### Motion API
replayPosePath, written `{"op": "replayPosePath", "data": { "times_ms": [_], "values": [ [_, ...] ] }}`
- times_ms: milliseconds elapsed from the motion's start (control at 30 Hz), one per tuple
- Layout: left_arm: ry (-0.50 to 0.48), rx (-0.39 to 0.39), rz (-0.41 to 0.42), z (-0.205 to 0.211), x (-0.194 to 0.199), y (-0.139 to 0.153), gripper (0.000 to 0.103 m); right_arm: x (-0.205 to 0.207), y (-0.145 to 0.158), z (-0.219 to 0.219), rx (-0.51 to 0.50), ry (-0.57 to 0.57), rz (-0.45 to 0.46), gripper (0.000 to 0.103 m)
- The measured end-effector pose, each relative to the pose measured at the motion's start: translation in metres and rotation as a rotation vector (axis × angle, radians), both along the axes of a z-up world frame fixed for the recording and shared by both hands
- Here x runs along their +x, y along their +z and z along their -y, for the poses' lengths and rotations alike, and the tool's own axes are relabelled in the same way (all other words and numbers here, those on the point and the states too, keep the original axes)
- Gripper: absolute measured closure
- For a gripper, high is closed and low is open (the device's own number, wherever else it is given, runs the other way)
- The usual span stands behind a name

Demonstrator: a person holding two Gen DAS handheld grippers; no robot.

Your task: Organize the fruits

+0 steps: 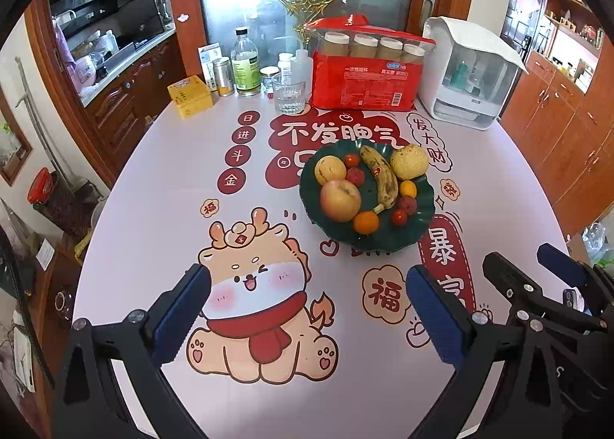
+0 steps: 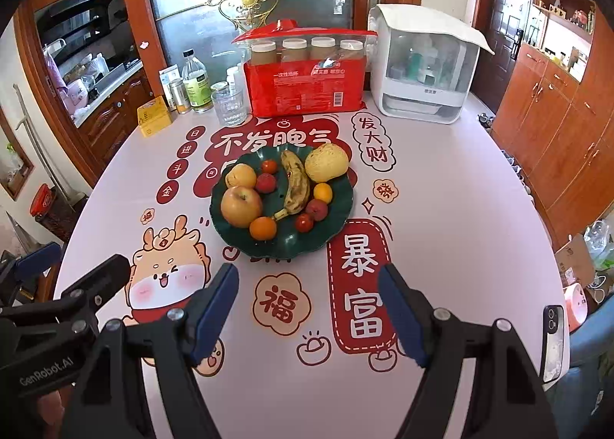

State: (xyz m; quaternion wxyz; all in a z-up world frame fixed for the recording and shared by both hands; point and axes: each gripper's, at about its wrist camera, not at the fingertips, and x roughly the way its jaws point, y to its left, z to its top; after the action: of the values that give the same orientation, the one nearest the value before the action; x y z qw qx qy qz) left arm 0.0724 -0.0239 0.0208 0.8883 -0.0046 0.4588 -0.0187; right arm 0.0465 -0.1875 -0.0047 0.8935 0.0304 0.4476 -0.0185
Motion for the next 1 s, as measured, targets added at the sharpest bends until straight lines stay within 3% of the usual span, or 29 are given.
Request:
{"op": "replayPosePath", "data": {
  "times_ms": [500,1000],
  "values": [
    [0.077,0.005,0.016,-0.007,-0.010,0.007,0.002,-0.003,0.012,-0.004,-0.018,0.077,0.056,0.028],
    [0.075,0.009,0.011,-0.003,-0.014,0.007,0.002,-0.009,0.020,0.002,-0.024,0.078,0.085,0.028]
  ]
}}
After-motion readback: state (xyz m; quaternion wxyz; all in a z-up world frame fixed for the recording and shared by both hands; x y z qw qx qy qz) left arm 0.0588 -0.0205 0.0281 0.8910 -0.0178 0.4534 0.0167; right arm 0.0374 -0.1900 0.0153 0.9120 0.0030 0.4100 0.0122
